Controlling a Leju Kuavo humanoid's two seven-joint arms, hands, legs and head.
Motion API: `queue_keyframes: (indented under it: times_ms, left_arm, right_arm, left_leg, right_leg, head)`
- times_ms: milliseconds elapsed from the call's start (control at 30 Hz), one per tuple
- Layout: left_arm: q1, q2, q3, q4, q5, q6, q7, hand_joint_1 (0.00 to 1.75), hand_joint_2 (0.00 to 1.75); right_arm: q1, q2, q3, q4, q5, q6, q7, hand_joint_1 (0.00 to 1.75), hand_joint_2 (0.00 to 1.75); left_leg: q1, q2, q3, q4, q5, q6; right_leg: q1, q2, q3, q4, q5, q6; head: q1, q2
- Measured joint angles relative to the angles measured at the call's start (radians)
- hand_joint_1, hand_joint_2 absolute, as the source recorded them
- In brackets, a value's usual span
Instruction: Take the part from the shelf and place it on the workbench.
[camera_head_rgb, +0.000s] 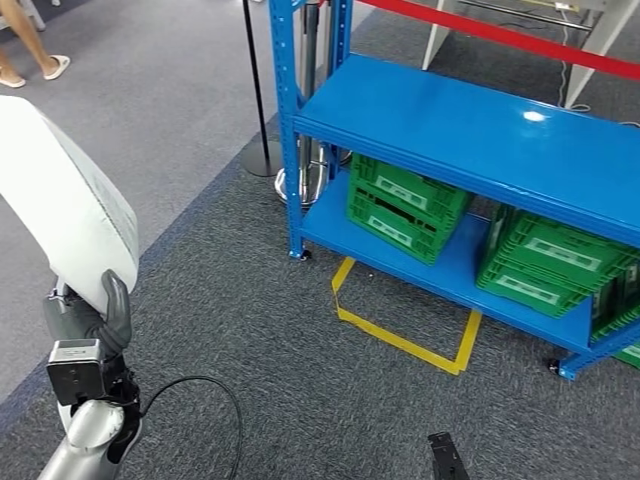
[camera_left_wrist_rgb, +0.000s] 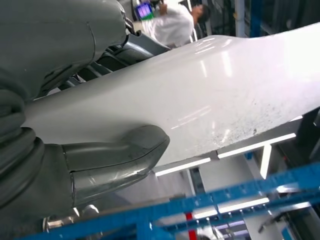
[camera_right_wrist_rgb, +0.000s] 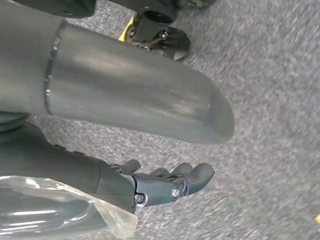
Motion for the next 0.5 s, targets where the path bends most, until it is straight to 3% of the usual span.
queue_keyframes:
  times_ms: [67,100,133,167,233,300,367,433,500]
  left_arm:
    - [0.001,0.0,0.0,0.0,0.001,0.0,0.0,1.75,1.75]
    - [0.003,0.0,0.0,0.0,0.001,0.0,0.0,1.75,1.75]
    - [0.005,0.0,0.001,0.0,0.002,0.0,0.0,1.75,1.75]
    - [0.006,0.0,0.001,0.0,0.003,0.0,0.0,1.75,1.75]
    - [0.006,0.0,0.001,0.0,0.003,0.0,0.0,1.75,1.75]
    - [0.006,0.0,0.001,0.0,0.003,0.0,0.0,1.75,1.75]
    - [0.008,0.0,0.003,-0.001,0.003,0.0,0.0,1.75,1.75]
    - [0.011,0.001,0.004,-0.001,0.003,0.001,0.0,1.75,1.75]
    - [0.01,0.002,0.005,-0.002,0.003,0.001,0.0,1.75,1.75]
  right_arm:
    - [0.006,0.0,0.0,0.001,0.0,0.001,0.002,0.0,0.0]
    - [0.009,0.0,0.001,0.001,0.0,0.002,0.003,0.0,0.0]
    - [0.011,0.0,0.001,0.002,0.0,0.003,0.005,0.0,0.0]
    - [0.012,0.0,0.001,0.002,0.0,0.003,0.006,0.0,0.0]
    - [0.012,0.0,0.001,0.002,0.0,0.003,0.007,0.0,0.0]
    - [0.012,0.0,0.001,0.003,0.0,0.004,0.009,0.0,0.0]
    - [0.013,0.002,0.001,0.003,0.001,0.005,0.01,0.0,0.0]
    - [0.011,0.003,0.001,0.003,0.003,0.005,0.01,0.0,0.0]
    - [0.011,0.004,0.001,0.004,0.003,0.006,0.009,0.0,0.0]
  left_leg:
    - [-0.002,-0.027,-0.004,0.001,0.002,0.005]
    - [-0.003,-0.042,-0.005,0.002,0.003,0.006]
    - [-0.004,-0.057,-0.005,0.002,0.004,0.006]
    - [-0.005,-0.072,-0.004,0.004,0.004,0.006]
    - [-0.005,-0.098,-0.006,0.009,0.004,0.002]
    - [-0.005,-0.12,-0.016,0.015,0.007,-0.007]
    - [-0.003,-0.142,-0.026,0.017,0.012,-0.02]
    - [-0.005,-0.118,-0.038,0.039,-0.003,-0.031]
    - [-0.005,-0.059,-0.081,0.138,-0.06,-0.042]
  right_leg:
    - [0.0,0.023,-0.067,0.13,-0.044,0.0]
    - [0.0,0.027,-0.085,0.157,-0.041,-0.001]
    - [0.0,0.03,-0.085,0.144,-0.018,-0.003]
    - [0.0,0.038,-0.066,0.092,0.023,-0.006]
    - [-0.003,0.084,-0.011,-0.042,0.092,-0.014]
    - [-0.005,0.114,0.021,-0.109,0.108,-0.018]
    - [-0.006,0.098,0.027,-0.116,0.106,-0.021]
    - [-0.011,0.073,0.03,-0.123,0.111,-0.031]
    - [-0.013,0.045,0.034,-0.127,0.112,-0.04]
  head:
    - [0.001,0.0]
    - [0.001,0.0]
    - [0.001,0.0]
    - [0.0,0.0]
    - [0.0,0.0]
    - [0.0,0.0]
    - [0.0,0.0]
    - [-0.004,0.0]
    - [-0.01,0.0]
